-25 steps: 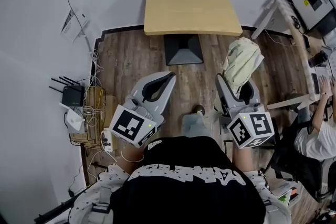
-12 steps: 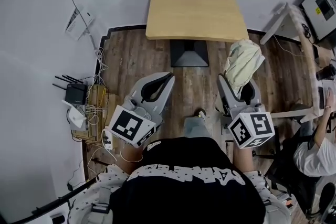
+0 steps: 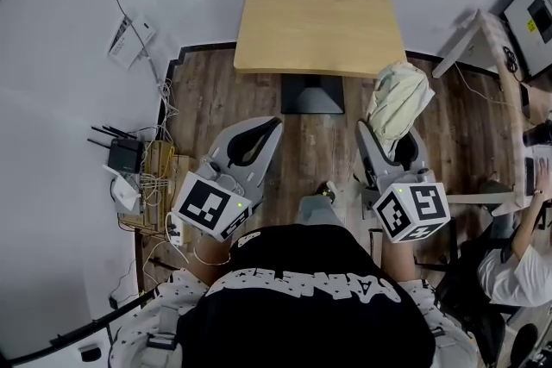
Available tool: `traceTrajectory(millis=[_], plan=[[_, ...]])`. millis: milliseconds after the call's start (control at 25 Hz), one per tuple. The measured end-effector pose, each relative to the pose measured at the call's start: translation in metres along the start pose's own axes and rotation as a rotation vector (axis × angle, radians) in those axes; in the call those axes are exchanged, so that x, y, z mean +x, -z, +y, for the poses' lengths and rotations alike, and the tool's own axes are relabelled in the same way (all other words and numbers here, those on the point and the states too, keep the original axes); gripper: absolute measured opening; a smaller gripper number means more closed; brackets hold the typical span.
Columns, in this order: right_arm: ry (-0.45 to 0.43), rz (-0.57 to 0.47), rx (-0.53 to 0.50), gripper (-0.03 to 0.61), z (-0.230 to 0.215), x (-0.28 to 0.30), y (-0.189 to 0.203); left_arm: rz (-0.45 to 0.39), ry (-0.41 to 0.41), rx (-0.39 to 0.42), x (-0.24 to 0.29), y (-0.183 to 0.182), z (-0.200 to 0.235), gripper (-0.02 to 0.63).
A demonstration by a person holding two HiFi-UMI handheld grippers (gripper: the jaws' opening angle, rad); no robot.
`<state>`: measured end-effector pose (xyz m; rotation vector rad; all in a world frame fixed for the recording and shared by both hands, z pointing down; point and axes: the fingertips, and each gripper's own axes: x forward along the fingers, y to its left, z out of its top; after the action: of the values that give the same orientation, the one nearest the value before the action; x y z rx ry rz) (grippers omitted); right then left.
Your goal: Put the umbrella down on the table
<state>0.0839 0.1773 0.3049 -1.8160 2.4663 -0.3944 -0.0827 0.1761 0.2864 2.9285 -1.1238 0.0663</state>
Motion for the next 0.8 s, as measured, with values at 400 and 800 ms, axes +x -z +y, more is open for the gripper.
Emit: traceTrajectory(millis=[400,800], plan=[[-0.028,0.012,0.023,0.302,-0.031,0.022,0.000,0.029,-0.034,0.013,0.030,0.001,0.005,-0.008],[-0.067,0.019,0.007,0.302,-0.051,0.042,-0.006,0.038,-0.057,0.032,0.061,-0.009,0.013,-0.008]])
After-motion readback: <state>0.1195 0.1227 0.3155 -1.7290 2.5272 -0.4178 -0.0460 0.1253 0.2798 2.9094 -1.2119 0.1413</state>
